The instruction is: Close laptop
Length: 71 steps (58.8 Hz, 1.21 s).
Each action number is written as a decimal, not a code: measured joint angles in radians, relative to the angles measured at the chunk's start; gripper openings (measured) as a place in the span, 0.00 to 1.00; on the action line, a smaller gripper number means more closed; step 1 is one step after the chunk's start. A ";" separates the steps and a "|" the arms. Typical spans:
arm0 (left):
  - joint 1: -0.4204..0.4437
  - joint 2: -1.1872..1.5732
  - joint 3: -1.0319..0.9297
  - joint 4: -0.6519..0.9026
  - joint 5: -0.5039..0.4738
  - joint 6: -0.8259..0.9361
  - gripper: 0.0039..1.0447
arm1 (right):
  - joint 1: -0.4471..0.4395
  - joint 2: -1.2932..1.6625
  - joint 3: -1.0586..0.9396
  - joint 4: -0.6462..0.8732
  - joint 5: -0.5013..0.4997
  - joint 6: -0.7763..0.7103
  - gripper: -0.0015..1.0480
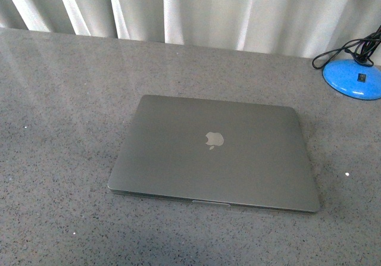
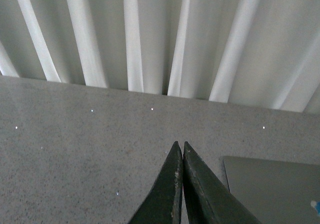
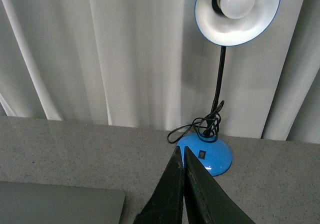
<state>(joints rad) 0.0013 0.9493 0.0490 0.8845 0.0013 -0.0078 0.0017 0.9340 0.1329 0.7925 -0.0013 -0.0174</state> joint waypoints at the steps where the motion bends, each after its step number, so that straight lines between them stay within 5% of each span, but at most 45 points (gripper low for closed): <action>1: 0.000 -0.019 -0.007 -0.018 0.000 0.000 0.03 | 0.000 -0.012 -0.005 -0.007 0.000 0.000 0.01; 71: -0.001 -0.718 -0.031 -0.649 -0.002 0.000 0.03 | 0.000 -0.658 -0.109 -0.513 0.000 0.007 0.01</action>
<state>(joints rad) 0.0002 0.2317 0.0185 0.2359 -0.0002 -0.0074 0.0017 0.2760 0.0242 0.2794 -0.0010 -0.0105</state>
